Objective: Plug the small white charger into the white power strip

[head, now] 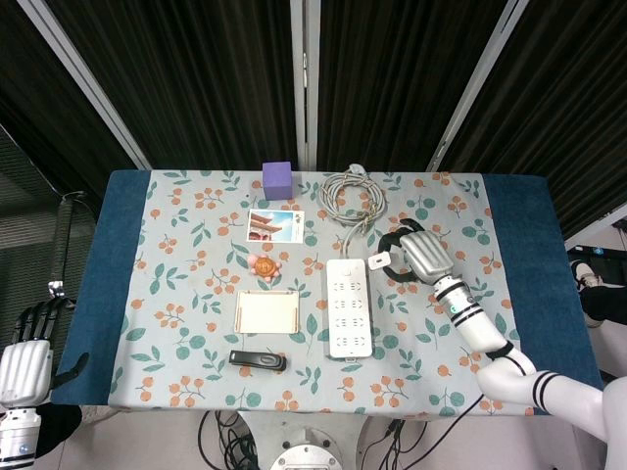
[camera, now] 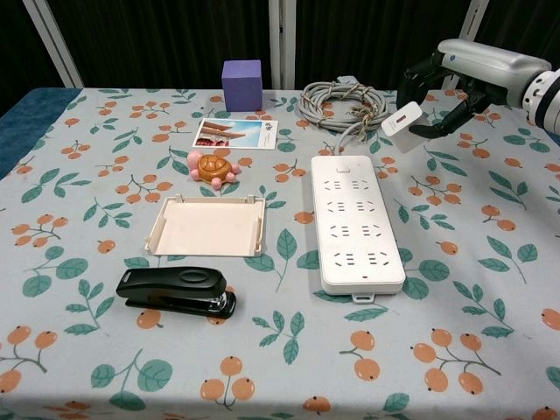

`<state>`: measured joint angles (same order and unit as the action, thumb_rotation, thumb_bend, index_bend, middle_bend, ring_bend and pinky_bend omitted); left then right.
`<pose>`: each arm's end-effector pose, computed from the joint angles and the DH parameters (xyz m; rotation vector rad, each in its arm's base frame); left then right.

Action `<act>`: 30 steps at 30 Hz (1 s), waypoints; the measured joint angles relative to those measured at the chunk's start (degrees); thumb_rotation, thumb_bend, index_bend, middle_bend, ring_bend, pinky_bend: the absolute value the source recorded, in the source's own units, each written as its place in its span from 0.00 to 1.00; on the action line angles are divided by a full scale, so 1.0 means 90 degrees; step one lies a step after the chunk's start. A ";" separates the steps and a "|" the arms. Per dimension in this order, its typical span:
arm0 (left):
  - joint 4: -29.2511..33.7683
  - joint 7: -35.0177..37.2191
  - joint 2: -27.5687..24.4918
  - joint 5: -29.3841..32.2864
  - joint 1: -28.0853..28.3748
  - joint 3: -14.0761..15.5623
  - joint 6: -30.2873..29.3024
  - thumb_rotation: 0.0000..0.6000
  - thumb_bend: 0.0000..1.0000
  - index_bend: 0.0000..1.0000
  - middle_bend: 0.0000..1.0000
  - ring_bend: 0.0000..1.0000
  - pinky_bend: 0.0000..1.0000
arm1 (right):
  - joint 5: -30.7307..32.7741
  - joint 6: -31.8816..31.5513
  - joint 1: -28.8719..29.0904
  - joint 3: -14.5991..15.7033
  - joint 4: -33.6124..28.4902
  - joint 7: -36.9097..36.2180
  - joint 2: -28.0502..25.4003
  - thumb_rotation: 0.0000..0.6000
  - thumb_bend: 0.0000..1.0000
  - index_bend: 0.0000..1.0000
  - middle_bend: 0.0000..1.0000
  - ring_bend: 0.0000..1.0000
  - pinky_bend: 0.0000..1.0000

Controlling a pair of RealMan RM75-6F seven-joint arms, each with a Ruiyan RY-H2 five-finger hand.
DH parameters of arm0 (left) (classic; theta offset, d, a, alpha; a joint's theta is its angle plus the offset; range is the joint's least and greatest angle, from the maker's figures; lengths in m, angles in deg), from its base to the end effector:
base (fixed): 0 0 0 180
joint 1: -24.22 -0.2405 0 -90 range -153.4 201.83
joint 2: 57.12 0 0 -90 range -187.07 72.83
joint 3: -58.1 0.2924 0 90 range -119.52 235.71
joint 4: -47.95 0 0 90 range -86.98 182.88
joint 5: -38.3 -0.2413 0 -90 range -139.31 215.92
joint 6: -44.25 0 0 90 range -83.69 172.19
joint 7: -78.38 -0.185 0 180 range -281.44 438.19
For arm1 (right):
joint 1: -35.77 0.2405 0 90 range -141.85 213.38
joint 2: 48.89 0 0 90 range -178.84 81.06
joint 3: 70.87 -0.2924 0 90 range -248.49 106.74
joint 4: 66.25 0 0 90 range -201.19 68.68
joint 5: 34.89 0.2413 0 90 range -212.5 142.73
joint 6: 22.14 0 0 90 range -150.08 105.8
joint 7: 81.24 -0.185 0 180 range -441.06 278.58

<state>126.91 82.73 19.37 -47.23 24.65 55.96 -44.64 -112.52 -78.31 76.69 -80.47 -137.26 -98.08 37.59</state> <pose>-0.3961 0.1961 0.0989 -1.2750 -0.9545 -0.9181 -0.2104 -0.4477 -0.0176 1.7232 -1.1664 1.2009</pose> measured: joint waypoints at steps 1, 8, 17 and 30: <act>0.0001 0.0001 0.0000 -0.0008 0.0001 0.0001 -0.0005 1.00 0.22 0.00 0.05 0.00 0.00 | 0.0070 -0.0035 -0.0068 -0.0040 -0.0155 -0.0219 -0.0010 1.00 0.33 0.79 0.57 0.34 0.15; -0.0001 0.0014 0.0018 -0.0071 0.0026 0.0018 -0.0004 1.00 0.22 0.00 0.05 0.00 0.00 | 0.0804 -0.0103 -0.0557 -0.0268 -0.0979 -0.1560 0.0291 1.00 0.33 0.79 0.56 0.34 0.03; -0.0067 0.0085 0.0061 -0.0079 0.0012 0.0040 -0.0011 1.00 0.22 0.00 0.05 0.00 0.00 | 0.1056 -0.0222 -0.0739 -0.0431 -0.0681 -0.1687 0.1242 1.00 0.33 0.79 0.56 0.34 0.01; -0.0158 0.0170 0.0095 -0.0057 0.0009 0.0041 0.0015 1.00 0.22 0.00 0.05 0.00 0.00 | 0.0401 -0.0549 -0.0652 -0.0424 0.0598 -0.1721 0.2004 1.00 0.33 0.79 0.56 0.34 0.01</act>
<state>125.49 84.26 20.22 -47.75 24.73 56.33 -44.50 -108.91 -83.25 70.82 -84.28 -131.88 -113.57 55.62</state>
